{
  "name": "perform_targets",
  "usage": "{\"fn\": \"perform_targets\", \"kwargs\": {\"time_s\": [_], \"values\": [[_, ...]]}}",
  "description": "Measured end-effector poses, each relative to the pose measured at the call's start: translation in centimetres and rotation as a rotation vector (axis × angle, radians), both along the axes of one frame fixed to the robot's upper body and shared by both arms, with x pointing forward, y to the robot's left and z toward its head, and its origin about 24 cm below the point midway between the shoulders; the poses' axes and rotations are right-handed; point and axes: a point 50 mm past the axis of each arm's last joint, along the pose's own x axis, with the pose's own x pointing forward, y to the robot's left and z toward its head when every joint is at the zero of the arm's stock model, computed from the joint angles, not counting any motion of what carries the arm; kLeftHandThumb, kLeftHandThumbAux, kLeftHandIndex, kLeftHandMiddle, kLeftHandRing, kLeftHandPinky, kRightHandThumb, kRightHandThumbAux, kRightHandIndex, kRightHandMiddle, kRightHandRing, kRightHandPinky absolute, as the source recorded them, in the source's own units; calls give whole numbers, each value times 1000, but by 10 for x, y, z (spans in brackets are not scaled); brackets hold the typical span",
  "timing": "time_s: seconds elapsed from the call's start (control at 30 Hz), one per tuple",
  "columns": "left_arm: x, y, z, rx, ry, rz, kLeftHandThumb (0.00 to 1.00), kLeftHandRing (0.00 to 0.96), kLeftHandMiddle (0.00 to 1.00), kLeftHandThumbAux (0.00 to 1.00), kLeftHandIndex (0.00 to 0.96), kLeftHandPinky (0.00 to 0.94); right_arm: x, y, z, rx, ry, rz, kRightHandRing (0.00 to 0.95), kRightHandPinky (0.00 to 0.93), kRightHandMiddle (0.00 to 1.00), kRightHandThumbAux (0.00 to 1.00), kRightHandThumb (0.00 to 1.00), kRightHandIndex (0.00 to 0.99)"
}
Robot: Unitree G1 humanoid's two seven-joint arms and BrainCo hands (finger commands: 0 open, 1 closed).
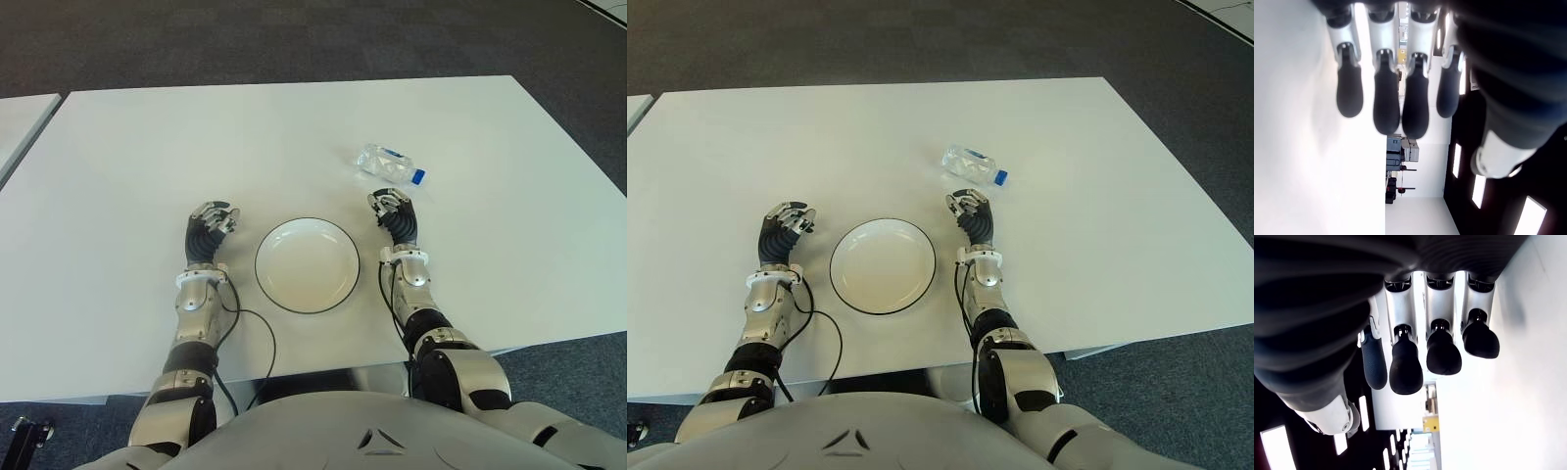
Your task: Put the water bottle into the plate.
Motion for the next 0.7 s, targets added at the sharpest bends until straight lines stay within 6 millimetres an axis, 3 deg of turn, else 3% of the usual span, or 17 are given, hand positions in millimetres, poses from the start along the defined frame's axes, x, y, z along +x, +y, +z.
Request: {"fn": "perform_targets", "kwargs": {"time_s": [0.4, 0.7], "values": [[0, -2, 0, -7, -3, -1, 711, 589, 614, 710, 435, 574, 1, -4, 4, -85, -26, -26, 758, 758, 752, 727, 707, 436], [0, -3, 0, -10, -5, -1, 711, 591, 614, 710, 435, 577, 17, -21, 44, -324, -199, -61, 722, 738, 707, 730, 694, 429]]}}
